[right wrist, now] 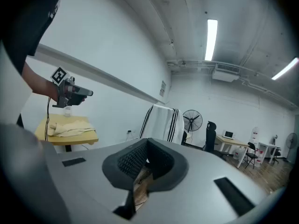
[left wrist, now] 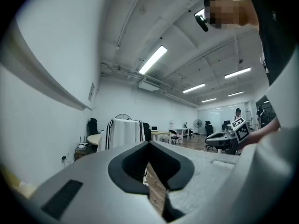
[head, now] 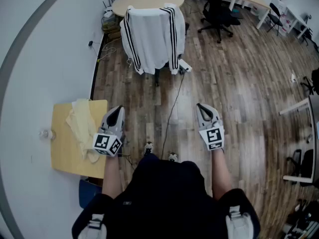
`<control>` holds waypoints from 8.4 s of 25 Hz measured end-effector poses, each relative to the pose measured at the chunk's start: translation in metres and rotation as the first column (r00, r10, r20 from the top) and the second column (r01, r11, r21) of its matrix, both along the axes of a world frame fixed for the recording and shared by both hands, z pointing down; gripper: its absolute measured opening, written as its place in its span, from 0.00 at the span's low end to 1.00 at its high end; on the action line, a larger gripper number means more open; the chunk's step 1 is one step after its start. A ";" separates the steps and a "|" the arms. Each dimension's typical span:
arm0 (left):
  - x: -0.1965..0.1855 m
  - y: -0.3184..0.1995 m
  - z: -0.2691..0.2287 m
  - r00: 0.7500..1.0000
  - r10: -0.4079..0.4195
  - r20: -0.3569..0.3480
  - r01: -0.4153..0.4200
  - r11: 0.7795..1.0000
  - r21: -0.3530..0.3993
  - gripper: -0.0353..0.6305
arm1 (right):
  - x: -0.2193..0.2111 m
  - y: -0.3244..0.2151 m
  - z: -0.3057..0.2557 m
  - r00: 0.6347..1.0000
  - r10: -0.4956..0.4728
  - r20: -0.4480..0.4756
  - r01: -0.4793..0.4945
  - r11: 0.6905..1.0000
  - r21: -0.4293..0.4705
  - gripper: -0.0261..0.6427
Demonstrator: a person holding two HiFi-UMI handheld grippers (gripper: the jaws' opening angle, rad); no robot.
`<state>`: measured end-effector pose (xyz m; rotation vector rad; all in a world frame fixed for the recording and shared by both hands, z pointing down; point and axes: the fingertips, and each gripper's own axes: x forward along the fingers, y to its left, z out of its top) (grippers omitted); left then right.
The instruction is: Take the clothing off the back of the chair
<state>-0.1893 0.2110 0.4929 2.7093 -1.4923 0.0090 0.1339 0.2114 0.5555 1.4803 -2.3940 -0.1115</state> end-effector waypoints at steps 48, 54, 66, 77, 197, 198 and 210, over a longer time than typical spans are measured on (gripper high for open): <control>-0.018 -0.060 -0.009 0.998 -0.046 -0.036 0.047 0.999 0.011 0.05 | -0.022 -0.083 -0.018 0.998 -0.019 -0.057 0.022 0.999 0.047 0.03; -0.019 -0.085 -0.005 0.999 -0.030 -0.036 0.030 1.000 -0.001 0.05 | -0.024 -0.104 -0.015 0.998 -0.009 -0.059 0.011 0.999 0.035 0.03; -0.021 -0.133 0.004 1.000 0.021 -0.021 -0.021 0.999 -0.028 0.05 | -0.032 -0.140 -0.006 0.998 0.018 -0.061 -0.017 1.000 0.020 0.03; -0.032 -0.180 0.015 0.998 0.064 -0.029 -0.065 0.997 -0.034 0.05 | -0.040 -0.173 0.001 0.995 0.060 -0.085 -0.059 0.998 0.005 0.03; -0.004 -0.424 0.017 0.999 -0.038 -0.034 0.036 0.997 -0.074 0.05 | 0.004 -0.431 0.019 0.996 0.000 -0.088 -0.005 0.998 -0.055 0.03; -0.001 -0.425 0.017 0.999 -0.044 -0.032 0.041 0.996 -0.076 0.05 | 0.006 -0.434 0.020 0.996 -0.008 -0.088 0.003 0.998 -0.057 0.03; 0.023 -0.434 0.013 0.991 -0.129 -0.021 0.127 0.990 -0.067 0.05 | 0.031 -0.472 0.021 0.993 -0.093 -0.077 0.089 0.994 -0.056 0.03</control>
